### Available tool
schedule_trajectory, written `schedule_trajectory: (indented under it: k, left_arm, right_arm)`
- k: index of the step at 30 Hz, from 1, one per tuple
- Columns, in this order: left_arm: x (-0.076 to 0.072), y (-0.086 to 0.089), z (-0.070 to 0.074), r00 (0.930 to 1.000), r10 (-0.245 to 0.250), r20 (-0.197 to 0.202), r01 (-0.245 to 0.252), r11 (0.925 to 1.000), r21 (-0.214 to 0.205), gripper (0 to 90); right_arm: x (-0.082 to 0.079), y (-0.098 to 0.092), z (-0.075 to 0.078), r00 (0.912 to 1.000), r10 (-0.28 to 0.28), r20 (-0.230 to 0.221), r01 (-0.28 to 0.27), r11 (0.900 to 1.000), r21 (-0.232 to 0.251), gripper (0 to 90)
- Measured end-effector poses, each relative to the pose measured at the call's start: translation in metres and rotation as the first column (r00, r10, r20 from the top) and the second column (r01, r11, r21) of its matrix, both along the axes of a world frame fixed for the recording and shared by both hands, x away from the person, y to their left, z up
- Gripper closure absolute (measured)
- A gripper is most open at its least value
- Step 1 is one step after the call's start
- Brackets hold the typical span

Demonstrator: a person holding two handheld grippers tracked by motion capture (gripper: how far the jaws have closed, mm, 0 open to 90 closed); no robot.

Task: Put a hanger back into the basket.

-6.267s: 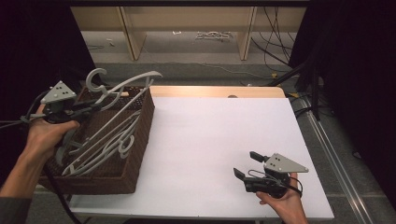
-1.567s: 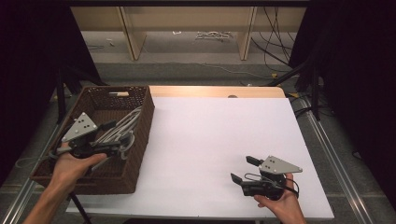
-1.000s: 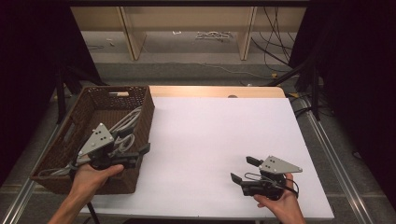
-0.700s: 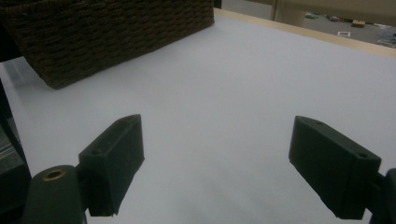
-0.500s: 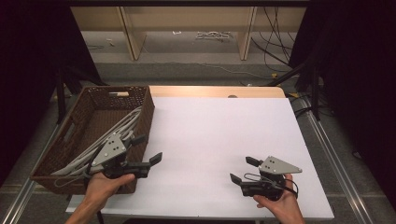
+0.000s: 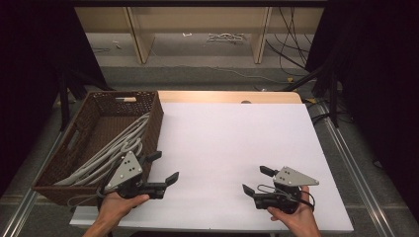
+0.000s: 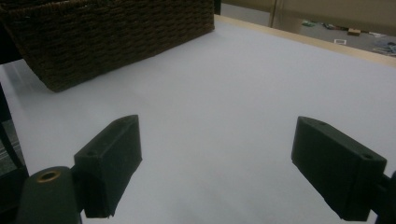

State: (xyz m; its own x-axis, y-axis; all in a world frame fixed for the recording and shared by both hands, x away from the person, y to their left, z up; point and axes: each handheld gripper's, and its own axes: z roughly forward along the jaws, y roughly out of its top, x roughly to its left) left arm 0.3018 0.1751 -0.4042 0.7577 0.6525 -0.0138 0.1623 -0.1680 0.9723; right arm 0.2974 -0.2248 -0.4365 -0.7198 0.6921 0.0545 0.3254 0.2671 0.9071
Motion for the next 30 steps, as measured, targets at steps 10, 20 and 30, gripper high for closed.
schedule_trajectory:
  k: [10,20,30]
  left_arm:
    - [-0.006,-0.003,-0.018,0.9998,0.013,0.012,-0.013,0.9998,-0.012,16.2]
    - [-0.013,0.002,-0.029,0.9995,-0.008,0.031,0.008,0.9998,0.018,16.1]
    - [-0.014,0.01,-0.03,0.9989,0.033,0.034,-0.033,0.9993,-0.015,16.1]
  right_arm:
    - [-0.009,0.003,-0.003,0.9993,-0.021,0.031,0.021,0.9997,0.016,16.4]
    - [-0.02,-0.001,-0.003,0.9967,-0.056,0.06,0.055,0.9983,0.018,16.3]
    - [-0.024,-0.002,-0.002,0.9961,-0.061,0.065,0.059,0.998,0.021,16.2]
